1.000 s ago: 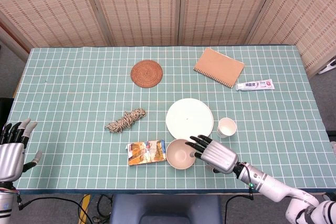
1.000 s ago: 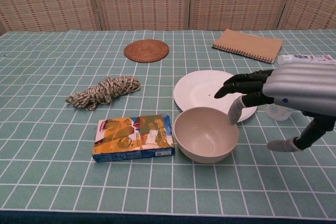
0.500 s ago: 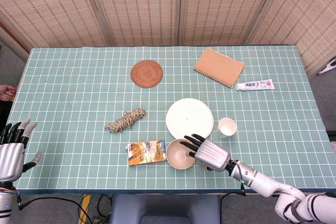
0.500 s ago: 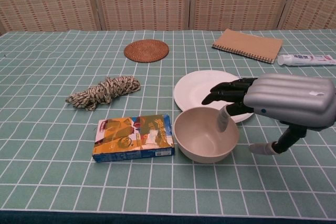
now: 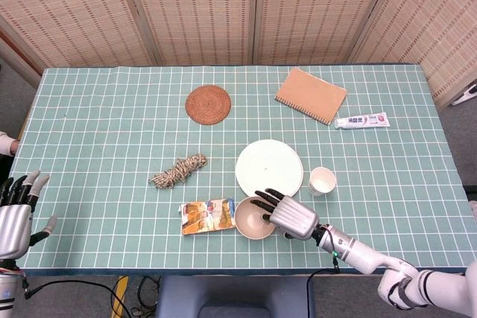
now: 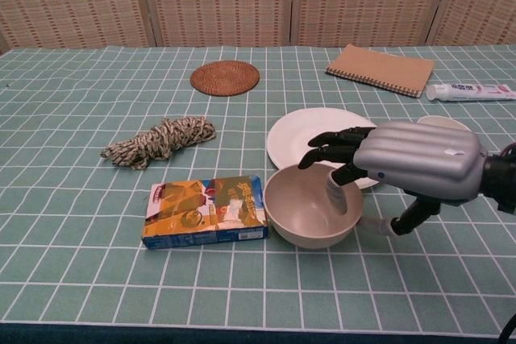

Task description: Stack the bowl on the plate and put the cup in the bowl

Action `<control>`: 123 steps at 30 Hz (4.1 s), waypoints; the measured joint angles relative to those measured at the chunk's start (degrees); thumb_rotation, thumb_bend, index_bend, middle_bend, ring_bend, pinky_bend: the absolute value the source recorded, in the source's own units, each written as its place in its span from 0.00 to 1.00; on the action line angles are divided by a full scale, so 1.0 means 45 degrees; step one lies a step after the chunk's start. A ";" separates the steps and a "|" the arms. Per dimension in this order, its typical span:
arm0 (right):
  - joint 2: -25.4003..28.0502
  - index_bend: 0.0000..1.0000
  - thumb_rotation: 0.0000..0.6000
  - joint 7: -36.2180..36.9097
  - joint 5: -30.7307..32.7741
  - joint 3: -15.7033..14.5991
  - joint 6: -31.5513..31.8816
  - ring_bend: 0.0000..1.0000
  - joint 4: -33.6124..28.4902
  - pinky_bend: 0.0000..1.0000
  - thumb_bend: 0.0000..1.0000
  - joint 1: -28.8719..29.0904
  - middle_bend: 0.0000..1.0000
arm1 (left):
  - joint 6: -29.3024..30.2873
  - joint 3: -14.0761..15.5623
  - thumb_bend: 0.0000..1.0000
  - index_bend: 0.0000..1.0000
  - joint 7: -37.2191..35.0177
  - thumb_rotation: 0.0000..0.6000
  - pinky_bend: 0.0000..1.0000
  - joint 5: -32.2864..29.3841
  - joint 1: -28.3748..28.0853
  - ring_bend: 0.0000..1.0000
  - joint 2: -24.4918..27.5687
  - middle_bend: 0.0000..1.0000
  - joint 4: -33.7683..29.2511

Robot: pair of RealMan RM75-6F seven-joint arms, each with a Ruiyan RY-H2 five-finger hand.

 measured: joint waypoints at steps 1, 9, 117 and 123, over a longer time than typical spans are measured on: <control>-0.0052 0.53 1.00 0.0054 -0.0011 -0.0011 0.0052 0.00 0.0090 0.11 0.37 0.0026 0.17 | -0.0006 0.0003 0.29 0.12 -0.0008 1.00 0.03 -0.0004 0.0003 0.09 -0.0003 0.03 0.0009; -0.0366 0.62 1.00 0.0385 -0.0048 -0.0148 0.0548 0.00 0.0699 0.11 0.39 0.0155 0.22 | -0.0043 0.0004 0.29 0.12 -0.0040 1.00 0.03 -0.0006 0.0001 0.09 -0.0025 0.03 0.0071; 0.2373 0.36 1.00 0.1989 0.3997 0.0946 0.0180 0.19 0.0037 0.43 0.35 -0.0949 0.27 | -0.0260 -0.0025 0.29 0.12 0.0315 1.00 0.03 0.0085 -0.0217 0.09 0.0211 0.02 -0.0325; 0.3246 0.36 1.00 0.2014 0.4015 0.1484 0.0026 0.19 -0.1015 0.43 0.35 -0.0474 0.27 | -0.0249 -0.0005 0.29 0.12 0.0346 1.00 0.03 0.0101 -0.0209 0.09 0.0228 0.02 -0.0372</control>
